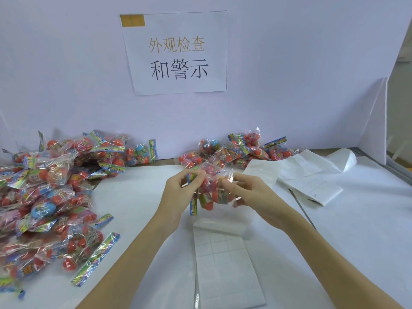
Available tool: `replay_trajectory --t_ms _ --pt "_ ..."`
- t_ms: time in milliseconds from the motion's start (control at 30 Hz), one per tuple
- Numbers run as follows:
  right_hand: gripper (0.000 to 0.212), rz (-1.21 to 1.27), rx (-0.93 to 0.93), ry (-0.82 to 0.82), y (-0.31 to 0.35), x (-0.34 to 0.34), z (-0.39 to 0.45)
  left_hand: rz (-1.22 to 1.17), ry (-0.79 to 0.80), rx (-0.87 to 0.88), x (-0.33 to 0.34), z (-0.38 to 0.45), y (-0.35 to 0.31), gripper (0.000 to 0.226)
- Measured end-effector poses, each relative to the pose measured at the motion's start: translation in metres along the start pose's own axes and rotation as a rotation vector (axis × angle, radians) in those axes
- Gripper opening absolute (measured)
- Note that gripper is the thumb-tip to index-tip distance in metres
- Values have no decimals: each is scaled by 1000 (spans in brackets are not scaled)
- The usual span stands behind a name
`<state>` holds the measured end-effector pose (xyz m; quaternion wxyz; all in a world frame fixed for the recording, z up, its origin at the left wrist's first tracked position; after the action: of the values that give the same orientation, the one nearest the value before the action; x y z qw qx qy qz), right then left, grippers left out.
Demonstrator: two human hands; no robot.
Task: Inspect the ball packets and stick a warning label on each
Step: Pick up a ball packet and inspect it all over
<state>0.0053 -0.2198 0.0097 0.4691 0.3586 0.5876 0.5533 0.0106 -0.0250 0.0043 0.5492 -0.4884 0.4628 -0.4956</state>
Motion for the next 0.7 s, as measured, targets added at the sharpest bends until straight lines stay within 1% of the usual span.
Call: replay_trajectory --t_ms 100,167,233,333,433,500,567,600,633,700 --pt "33 -56 -58 -107 1 -1 1 -49 -3 3 0 -1 -1 15" --pt "30 -84 -87 -173 1 -2 2 -144 6 -31 -1 -2 -3 20" --pt "28 -59 -94 -197 1 -3 2 -196 -10 -70 -3 -1 -3 25" --pt "30 72 -65 -155 3 -1 2 -185 -56 -73 -4 2 -1 22" --pt "34 177 -20 -105 3 3 1 -119 -98 -14 -6 2 0 24" --pt "39 195 17 2 4 4 0 -94 -137 24 -9 2 0 30" --pt "43 188 41 118 4 4 -2 -86 -170 36 -14 4 -1 28" --pt "42 181 38 151 4 2 -2 -61 -178 48 -16 5 -1 27" --pt "40 176 32 162 4 -1 -3 -24 -180 72 -18 6 -3 27" --pt "33 167 18 130 5 -7 -3 13 -177 120 -19 7 -6 25"
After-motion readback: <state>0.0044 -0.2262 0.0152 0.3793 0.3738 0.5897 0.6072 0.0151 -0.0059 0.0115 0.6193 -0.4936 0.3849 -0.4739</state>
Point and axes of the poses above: each hand's wrist, its own z-axis towards the middle knuckle, its own x-axis out of the palm, y = z × x, the point moved 4 cm from there along z, towards the middle knuckle, and after that the axes turned 1 degree about z, right-handed, at the moved point
